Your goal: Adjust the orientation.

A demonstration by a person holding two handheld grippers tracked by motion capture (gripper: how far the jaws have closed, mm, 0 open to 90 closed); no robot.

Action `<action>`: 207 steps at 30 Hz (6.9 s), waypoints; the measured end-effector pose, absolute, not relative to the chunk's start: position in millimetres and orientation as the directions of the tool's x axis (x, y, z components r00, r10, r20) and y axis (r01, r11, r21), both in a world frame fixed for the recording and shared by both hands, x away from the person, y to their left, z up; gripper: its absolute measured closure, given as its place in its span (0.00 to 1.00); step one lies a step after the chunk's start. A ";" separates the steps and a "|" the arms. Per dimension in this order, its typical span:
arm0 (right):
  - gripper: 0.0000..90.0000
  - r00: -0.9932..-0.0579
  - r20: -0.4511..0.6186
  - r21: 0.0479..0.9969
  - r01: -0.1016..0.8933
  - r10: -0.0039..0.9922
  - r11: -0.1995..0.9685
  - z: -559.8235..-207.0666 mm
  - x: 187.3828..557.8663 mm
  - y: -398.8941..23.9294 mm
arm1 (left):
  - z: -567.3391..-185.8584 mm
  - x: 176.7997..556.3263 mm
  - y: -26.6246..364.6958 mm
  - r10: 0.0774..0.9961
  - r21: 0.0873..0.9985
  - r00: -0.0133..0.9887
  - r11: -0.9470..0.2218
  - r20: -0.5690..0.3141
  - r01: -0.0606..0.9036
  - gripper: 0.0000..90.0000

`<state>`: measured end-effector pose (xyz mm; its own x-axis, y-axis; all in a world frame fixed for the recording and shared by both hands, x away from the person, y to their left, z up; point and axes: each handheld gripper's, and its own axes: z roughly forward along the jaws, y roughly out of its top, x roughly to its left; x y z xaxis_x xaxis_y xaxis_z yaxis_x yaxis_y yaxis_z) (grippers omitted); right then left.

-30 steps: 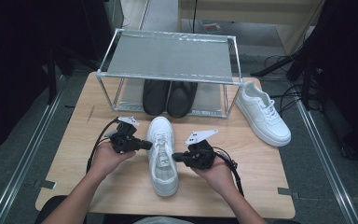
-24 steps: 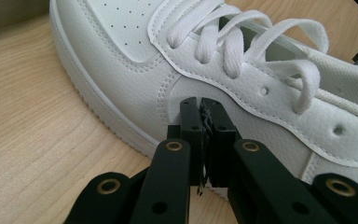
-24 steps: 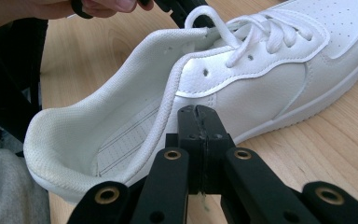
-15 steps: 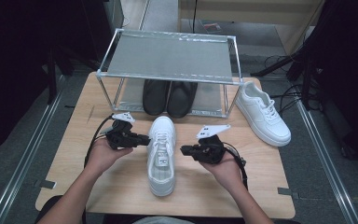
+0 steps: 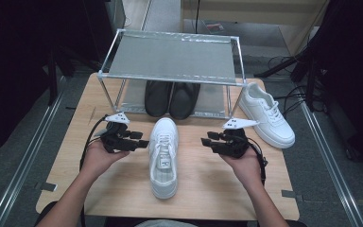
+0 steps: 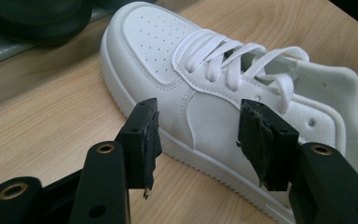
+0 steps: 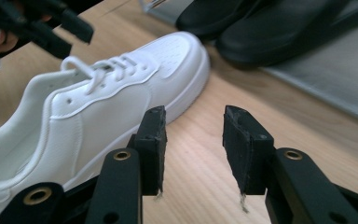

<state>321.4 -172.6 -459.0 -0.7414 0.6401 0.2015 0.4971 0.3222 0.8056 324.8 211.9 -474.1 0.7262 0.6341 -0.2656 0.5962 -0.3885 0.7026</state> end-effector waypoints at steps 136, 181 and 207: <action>0.90 -0.380 0.220 0.734 0.671 0.899 0.103 -445.3 339.1 -303.4 | -472.3 331.9 206.1 0.609 0.718 0.737 -0.370 -0.293 0.590 0.45; 0.89 -0.664 0.225 0.704 0.617 0.713 0.352 -455.6 308.7 -177.0 | -470.8 327.4 200.5 0.585 0.727 0.758 -0.381 -0.288 0.571 0.44; 0.81 -0.687 0.237 0.766 0.567 0.687 0.303 -446.0 302.2 -173.8 | -470.8 325.6 197.0 0.579 0.732 0.770 -0.399 -0.266 0.553 0.44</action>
<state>302.2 -173.8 -446.0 -0.6874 0.6866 0.2367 0.5666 0.3031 0.7662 325.6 197.0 -470.8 0.7704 0.5793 -0.2661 0.5527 -0.3989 0.7318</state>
